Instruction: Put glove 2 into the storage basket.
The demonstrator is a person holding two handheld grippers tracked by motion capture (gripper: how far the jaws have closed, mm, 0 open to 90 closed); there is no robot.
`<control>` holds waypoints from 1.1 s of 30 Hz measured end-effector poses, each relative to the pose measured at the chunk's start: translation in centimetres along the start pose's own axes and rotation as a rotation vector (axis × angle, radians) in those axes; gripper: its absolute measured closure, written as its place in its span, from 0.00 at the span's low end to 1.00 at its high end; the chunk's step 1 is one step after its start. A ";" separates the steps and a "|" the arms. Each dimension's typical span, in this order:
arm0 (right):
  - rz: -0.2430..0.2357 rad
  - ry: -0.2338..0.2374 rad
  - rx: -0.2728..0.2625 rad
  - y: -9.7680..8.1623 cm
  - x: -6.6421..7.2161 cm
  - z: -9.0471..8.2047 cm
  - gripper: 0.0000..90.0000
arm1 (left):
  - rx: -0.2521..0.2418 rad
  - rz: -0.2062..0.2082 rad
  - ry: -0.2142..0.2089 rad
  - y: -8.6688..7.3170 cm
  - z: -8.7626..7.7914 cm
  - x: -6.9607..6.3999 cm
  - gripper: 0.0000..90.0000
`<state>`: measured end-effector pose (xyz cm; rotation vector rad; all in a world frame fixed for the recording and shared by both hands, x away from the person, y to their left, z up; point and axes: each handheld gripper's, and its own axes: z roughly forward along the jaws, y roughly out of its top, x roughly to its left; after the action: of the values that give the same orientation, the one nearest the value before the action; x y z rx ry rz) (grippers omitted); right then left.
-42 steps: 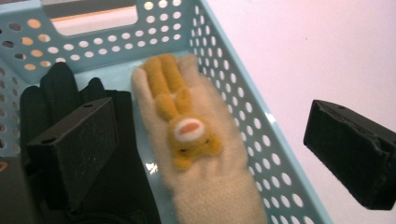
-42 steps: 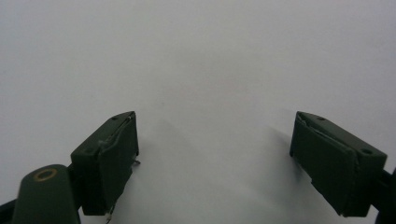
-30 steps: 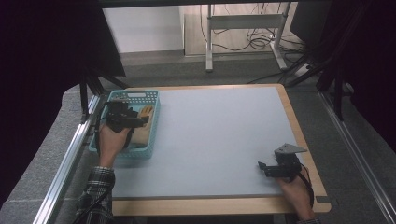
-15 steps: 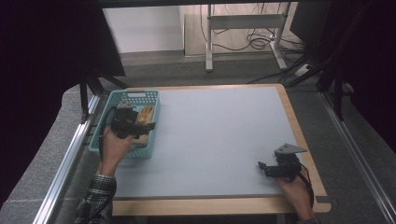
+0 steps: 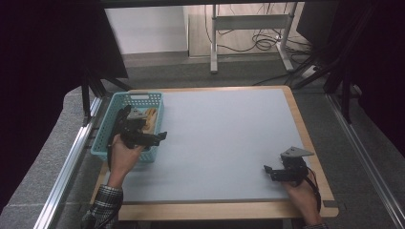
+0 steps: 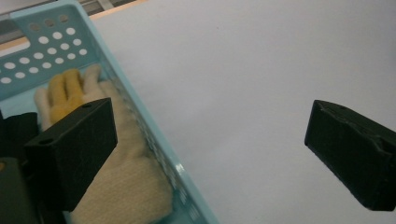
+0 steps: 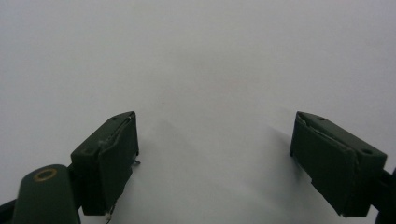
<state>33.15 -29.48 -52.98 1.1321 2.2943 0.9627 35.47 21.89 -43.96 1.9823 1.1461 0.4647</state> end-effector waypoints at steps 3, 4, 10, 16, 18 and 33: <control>0.001 -0.001 0.000 0.0 0.0 0.0 0.17 | -0.002 0.010 -0.006 -0.2 0.1 -0.5 0.03; 0.001 -0.001 0.000 0.0 0.0 0.0 0.17 | -0.006 0.010 -0.010 -0.3 0.2 -0.7 0.03; 0.001 -0.001 0.000 0.0 0.0 0.0 0.16 | -0.017 0.024 -0.041 -0.5 0.5 -1.9 0.03; 0.001 -0.001 0.001 0.0 0.0 0.0 0.17 | -0.034 0.037 -0.076 -0.5 0.8 -3.5 0.03; 0.000 -0.002 0.000 0.0 0.0 0.0 0.17 | -0.039 0.044 -0.088 -0.5 1.0 -4.0 0.03; 0.000 -0.002 0.000 0.0 0.0 0.0 0.17 | -0.052 0.085 -0.164 -1.3 2.7 -7.8 0.03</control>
<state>33.14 -29.46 -52.97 1.1321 2.2926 0.9606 32.36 14.45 -46.14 1.9899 0.9429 0.3643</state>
